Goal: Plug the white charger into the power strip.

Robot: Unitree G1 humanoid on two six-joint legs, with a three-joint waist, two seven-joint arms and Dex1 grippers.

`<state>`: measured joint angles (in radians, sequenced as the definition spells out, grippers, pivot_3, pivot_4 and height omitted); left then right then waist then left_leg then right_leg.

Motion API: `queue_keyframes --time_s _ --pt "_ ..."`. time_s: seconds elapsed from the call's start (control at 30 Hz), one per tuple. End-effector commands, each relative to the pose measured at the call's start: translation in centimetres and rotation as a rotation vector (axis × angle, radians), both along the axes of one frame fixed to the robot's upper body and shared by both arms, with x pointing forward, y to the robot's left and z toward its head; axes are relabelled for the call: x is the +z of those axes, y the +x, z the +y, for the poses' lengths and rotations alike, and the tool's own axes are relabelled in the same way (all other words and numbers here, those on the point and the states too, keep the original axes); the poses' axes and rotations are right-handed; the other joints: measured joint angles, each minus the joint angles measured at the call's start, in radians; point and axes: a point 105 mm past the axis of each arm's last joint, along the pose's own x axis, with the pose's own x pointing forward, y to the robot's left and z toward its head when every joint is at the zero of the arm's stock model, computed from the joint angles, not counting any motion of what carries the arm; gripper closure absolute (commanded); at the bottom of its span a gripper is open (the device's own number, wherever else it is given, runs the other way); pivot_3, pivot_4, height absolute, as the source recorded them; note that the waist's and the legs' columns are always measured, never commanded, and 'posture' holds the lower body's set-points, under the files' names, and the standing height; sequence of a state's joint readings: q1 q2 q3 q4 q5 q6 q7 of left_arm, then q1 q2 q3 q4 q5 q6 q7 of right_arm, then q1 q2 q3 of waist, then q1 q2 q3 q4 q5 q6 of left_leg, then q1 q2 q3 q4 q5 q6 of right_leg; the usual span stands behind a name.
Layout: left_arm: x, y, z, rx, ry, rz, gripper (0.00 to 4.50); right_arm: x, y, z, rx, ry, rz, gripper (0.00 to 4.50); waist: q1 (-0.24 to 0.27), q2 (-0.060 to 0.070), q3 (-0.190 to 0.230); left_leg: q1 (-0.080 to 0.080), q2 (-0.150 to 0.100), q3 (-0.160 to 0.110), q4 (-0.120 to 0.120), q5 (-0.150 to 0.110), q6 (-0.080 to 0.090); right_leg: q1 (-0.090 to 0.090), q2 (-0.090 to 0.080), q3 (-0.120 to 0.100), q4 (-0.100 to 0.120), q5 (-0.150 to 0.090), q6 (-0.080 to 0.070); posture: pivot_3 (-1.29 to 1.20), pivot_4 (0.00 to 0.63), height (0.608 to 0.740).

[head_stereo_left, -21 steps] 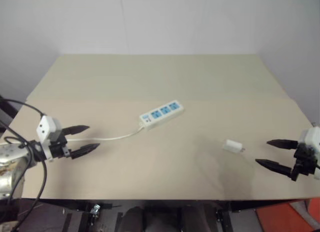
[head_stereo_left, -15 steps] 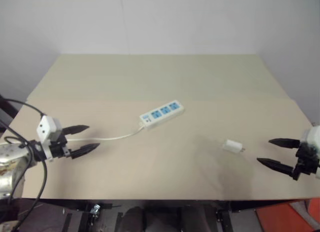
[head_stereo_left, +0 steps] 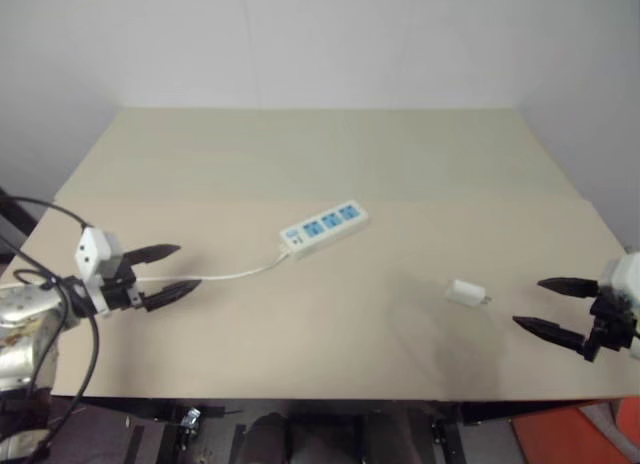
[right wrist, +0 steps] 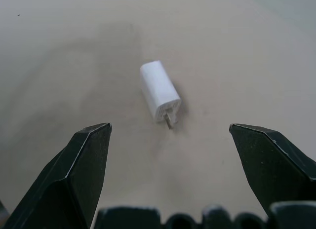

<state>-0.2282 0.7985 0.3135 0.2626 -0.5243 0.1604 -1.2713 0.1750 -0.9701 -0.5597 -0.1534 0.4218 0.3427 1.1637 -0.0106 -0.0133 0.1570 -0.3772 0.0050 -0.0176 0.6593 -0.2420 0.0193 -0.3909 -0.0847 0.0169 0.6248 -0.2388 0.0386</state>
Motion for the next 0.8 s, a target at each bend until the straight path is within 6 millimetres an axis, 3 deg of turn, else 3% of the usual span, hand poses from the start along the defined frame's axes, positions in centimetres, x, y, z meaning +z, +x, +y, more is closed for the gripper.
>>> queue_keyframes --time_s 0.03,0.13,0.23,0.33,0.57,0.8 --pt "0.4 1.9 -0.7 -0.005 -0.034 -0.054 0.02 2.6 0.8 2.0 0.066 0.002 -0.096 0.00 0.001 0.000 0.000 0.000 0.000 0.000 0.000 0.000 0.000 0.000 0.000 0.000 0.000 0.000 0.000 0.00 0.150 0.740" --pt "-0.4 4.5 -2.9 -0.031 -0.003 -0.109 0.02 3.4 1.6 4.3 0.116 0.007 -0.133 0.00 0.008 -0.001 0.000 0.001 -0.004 0.001 0.000 0.000 0.000 0.001 0.000 0.000 0.000 0.000 0.000 0.00 0.150 0.740" --pt "-0.6 6.2 -4.8 -0.059 -0.054 -0.115 0.02 3.3 2.4 5.9 0.130 -0.002 -0.148 0.00 0.011 -0.004 0.002 -0.001 -0.004 0.001 0.000 0.000 0.000 0.000 0.000 -0.001 0.000 0.003 -0.005 0.00 0.150 0.740" --pt "-1.4 7.9 -7.6 -0.112 -0.078 -0.104 0.02 3.2 3.0 8.7 0.186 0.023 -0.175 0.00 0.012 -0.006 0.003 -0.005 -0.005 -0.001 0.001 0.000 0.000 -0.002 0.000 -0.002 -0.001 0.003 -0.005 0.00 0.150 0.740" --pt "-1.8 9.5 -12.4 -0.216 -0.099 -0.089 0.02 3.0 4.3 13.3 0.183 0.135 -0.221 0.00 0.009 -0.007 0.004 -0.010 -0.006 -0.001 0.002 0.000 0.000 -0.008 -0.001 -0.002 0.001 0.004 -0.004 0.00 0.150 0.740" --pt "-2.7 10.3 -14.7 -0.218 -0.032 -0.093 0.02 2.2 4.3 15.5 0.153 0.181 -0.228 0.00 0.011 -0.008 0.004 -0.013 -0.007 -0.002 0.002 0.000 0.000 -0.011 -0.001 -0.002 0.002 0.004 -0.004 0.00 0.150 0.740"
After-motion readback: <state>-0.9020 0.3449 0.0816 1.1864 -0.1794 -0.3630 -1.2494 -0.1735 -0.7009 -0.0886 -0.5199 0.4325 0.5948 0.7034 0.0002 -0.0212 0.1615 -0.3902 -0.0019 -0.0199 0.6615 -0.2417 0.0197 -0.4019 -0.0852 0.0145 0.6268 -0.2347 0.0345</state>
